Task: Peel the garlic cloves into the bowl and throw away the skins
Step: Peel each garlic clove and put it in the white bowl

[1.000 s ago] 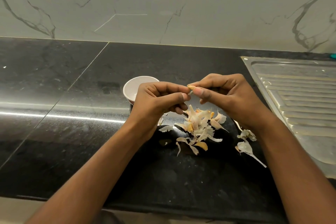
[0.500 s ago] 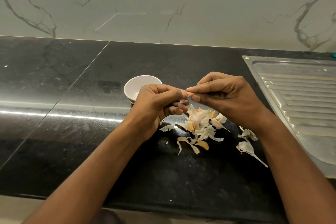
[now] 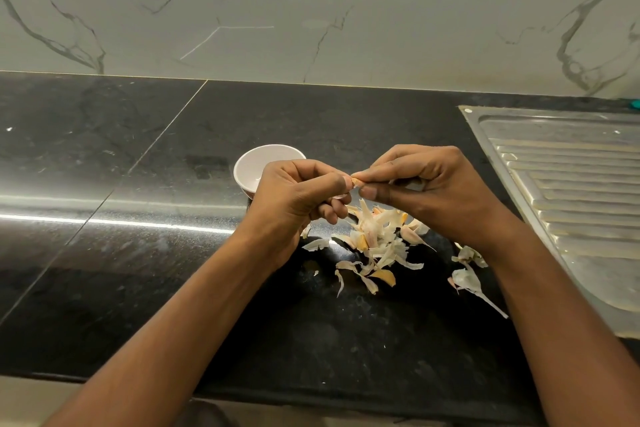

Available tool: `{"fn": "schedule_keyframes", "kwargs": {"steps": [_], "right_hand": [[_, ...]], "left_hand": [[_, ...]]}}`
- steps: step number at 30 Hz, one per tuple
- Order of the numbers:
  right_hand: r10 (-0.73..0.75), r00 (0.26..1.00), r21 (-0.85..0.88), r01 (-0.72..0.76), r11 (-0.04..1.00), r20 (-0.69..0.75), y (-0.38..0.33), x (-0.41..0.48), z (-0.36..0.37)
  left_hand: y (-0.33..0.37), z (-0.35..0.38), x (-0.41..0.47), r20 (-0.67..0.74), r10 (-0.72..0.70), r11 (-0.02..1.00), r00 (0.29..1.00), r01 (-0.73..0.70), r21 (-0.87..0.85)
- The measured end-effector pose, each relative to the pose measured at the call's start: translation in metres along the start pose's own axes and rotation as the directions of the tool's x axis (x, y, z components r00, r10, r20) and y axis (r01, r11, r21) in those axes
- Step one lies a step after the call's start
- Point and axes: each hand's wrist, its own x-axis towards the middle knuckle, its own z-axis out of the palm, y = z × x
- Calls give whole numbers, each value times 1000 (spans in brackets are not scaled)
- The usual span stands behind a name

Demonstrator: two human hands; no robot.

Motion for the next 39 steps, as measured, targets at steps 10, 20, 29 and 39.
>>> {"fn": "schedule_keyframes", "kwargs": {"steps": [10, 20, 29, 39], "right_hand": [[52, 998, 137, -47, 989, -34, -6, -1, 2], [220, 963, 458, -127, 880, -157, -10, -1, -1], [270, 960, 386, -221, 896, -77, -6, -1, -6], [239, 971, 233, -233, 944, 2, -7, -3, -9]], "left_hand": [[-1, 1, 1, 43, 19, 999, 999, -21, 32], [-2, 2, -2, 63, 23, 996, 998, -28, 86], [-5, 0, 0, 22, 125, 987, 992, -126, 96], [-5, 1, 1, 15, 129, 990, 992, -129, 60]]}}
